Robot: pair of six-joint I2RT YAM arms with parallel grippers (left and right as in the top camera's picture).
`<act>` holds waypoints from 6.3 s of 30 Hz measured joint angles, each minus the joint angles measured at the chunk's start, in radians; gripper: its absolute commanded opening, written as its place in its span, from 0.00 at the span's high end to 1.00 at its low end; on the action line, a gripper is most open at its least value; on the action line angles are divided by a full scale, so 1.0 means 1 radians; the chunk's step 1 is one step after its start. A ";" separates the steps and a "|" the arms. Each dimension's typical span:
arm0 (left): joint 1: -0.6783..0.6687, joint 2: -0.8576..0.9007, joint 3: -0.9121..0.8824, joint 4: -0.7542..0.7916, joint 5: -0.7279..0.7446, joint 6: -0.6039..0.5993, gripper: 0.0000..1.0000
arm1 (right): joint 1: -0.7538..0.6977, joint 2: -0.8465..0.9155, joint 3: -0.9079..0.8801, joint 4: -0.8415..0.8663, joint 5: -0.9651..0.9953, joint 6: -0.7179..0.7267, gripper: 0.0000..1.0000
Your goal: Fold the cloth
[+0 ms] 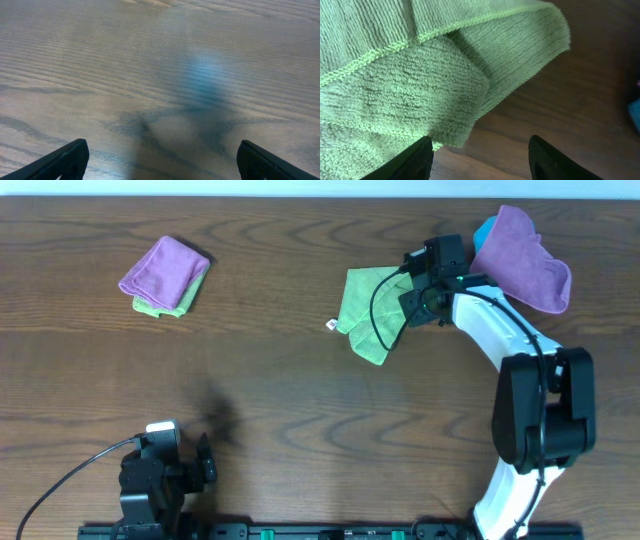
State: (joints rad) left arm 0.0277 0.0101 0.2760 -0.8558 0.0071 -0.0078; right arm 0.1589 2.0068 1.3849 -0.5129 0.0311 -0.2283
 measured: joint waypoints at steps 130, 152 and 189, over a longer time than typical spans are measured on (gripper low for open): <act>0.000 0.000 -0.006 0.009 0.000 -0.015 0.05 | 0.345 0.075 0.329 0.210 -0.732 0.325 0.99; 0.000 0.000 -0.030 0.115 0.000 -0.018 0.05 | 0.188 -0.028 0.662 -0.544 -0.648 0.084 0.99; 0.000 0.000 -0.030 0.177 0.042 -0.071 0.05 | 0.037 -0.047 0.662 -0.715 -0.243 0.217 0.33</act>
State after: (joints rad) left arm 0.0277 0.0101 0.2462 -0.6792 0.0490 -0.0784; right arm 0.1963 1.9594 2.0472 -1.2274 -0.2115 -0.0116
